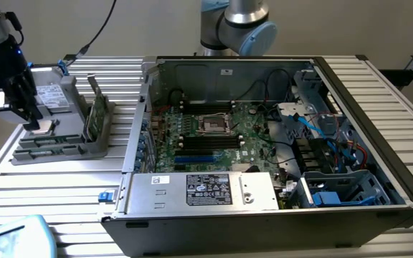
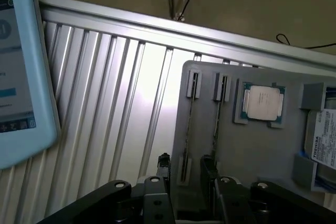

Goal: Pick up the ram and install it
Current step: 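Pick up the ram and move it above insertion slot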

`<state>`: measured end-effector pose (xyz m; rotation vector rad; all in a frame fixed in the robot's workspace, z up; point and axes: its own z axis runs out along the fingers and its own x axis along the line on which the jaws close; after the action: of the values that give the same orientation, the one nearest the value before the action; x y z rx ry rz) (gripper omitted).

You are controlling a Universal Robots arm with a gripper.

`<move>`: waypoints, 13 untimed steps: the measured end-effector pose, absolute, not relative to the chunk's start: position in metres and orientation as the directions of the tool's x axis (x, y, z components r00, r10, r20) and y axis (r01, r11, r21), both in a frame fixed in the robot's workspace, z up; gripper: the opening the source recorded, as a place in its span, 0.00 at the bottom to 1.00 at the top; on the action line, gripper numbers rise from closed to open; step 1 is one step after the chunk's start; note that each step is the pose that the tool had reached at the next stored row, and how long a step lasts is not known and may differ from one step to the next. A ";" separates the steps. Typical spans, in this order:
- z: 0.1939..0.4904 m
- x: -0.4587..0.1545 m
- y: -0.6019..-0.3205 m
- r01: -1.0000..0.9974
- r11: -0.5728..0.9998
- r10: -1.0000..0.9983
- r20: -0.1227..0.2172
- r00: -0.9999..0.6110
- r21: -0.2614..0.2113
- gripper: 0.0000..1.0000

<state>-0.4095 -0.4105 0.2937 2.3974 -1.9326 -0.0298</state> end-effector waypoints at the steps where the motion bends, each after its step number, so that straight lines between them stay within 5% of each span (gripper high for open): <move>1: 0.292 -0.409 -0.411 -0.975 -0.215 -0.976 0.024 0.217 0.061 0.37; 13: 0.270 -0.403 -0.415 -0.964 -0.260 -0.965 0.024 0.261 0.060 0.37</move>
<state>-0.4031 -0.4151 0.2701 2.4446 -1.8719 -0.0275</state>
